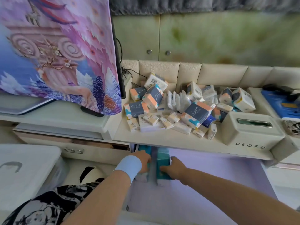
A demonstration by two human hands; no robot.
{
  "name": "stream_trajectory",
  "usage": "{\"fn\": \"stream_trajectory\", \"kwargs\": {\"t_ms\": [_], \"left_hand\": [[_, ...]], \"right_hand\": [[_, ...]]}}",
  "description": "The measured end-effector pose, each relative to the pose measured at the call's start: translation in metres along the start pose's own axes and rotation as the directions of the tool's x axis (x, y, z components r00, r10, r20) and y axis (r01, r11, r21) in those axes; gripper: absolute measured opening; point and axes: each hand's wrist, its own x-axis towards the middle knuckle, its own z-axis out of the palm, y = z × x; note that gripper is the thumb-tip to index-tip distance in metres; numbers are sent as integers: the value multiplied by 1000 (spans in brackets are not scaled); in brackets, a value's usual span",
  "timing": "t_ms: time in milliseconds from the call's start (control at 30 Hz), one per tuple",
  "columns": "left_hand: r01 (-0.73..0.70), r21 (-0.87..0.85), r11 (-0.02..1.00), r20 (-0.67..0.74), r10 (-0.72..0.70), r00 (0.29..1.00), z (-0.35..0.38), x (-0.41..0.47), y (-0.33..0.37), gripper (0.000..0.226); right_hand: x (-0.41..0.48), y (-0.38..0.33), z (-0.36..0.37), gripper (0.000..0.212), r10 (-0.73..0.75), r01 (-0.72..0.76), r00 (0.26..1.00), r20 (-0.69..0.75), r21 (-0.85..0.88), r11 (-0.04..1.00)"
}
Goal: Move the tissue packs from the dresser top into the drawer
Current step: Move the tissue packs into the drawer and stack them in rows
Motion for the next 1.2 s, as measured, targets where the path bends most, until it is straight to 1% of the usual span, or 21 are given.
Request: {"fn": "stream_trajectory", "kwargs": {"t_ms": [67, 100, 133, 200, 267, 300, 400, 433, 500, 533, 567, 633, 700, 733, 767, 867, 933, 1000, 1033, 1133, 1200], "left_hand": [[-22, -45, 999, -49, 20, 999, 0, 1, 0, 47], [-46, -67, 997, -73, 41, 997, 0, 1, 1, 52], [-70, -75, 995, -87, 63, 994, 1, 2, 1, 56], [-92, -26, 995, -84, 89, 992, 2, 4, 2, 60], [-83, 47, 995, -56, 86, 995, 2, 7, 6, 60], [-70, 69, 995, -26, 72, 997, 0, 8, 8, 61], [-42, 126, 991, 113, 28, 993, -29, 9, 21, 55], [-41, 115, 993, 126, 26, 992, -43, 9, 26, 50], [-41, 18, 999, 75, 39, 996, -71, 7, 37, 41], [-51, -50, 997, 28, 53, 998, -84, 7, 42, 38], [-69, -117, 991, -29, 66, 997, -96, 7, 47, 35], [-130, -203, 970, -186, 92, 978, -116, 9, 56, 28], [-191, -240, 952, -349, 99, 932, -129, 15, 61, 24], [-216, -268, 939, -401, 95, 911, -132, 19, 63, 24], [-243, -288, 926, -435, 100, 895, -134, 24, 65, 27], [-284, -227, 932, -488, 143, 861, -136, 38, 73, 42], [-286, -165, 944, -499, 171, 850, -137, 47, 80, 52], [-304, -163, 938, -472, 197, 859, -137, 58, 87, 60], [-319, -173, 932, -465, 208, 861, -137, 63, 90, 62], [-344, -192, 919, -509, 207, 835, -141, 75, 100, 70], [-355, -211, 911, -550, 189, 814, -146, 81, 103, 74]], "right_hand": [[3, -3, 3, 76, -58, 39, 989, 138, 137, 990], [4, -4, 4, 86, -99, 72, 976, 192, 141, 987], [6, -5, 5, 96, -131, 112, 966, 221, 98, 989], [9, -3, 6, 106, -157, 165, 971, 179, -34, 986], [12, -2, 6, 103, -165, 179, 982, 89, -169, 969], [13, -3, 5, 97, -169, 183, 982, 80, -238, 954], [12, -16, -13, 62, -219, 246, 969, 111, -468, 849], [10, -23, -23, 49, -256, 263, 963, 86, -509, 819], [4, -38, -48, 32, -313, 260, 949, -42, -460, 849], [1, -44, -62, 29, -337, 261, 933, -122, -415, 872], [-2, -50, -77, 28, -378, 272, 904, -199, -415, 868], [-3, -55, -107, 27, -503, 305, 803, -320, -504, 808], [1, -54, -137, 29, -625, 325, 688, -368, -614, 719], [5, -52, -152, 35, -664, 301, 658, -355, -685, 664], [8, -50, -165, 45, -678, 241, 660, -323, -764, 599], [23, -42, -193, 84, -602, 28, 761, -242, -915, 403], [37, -35, -201, 102, -545, -29, 806, -232, -934, 356], [48, -32, -202, 102, -539, -48, 808, -237, -939, 342], [52, -32, -202, 98, -555, -56, 792, -255, -935, 349], [57, -37, -204, 75, -645, -50, 696, -316, -917, 395], [59, -39, -207, 67, -681, -5, 666, -304, -915, 403]]}}
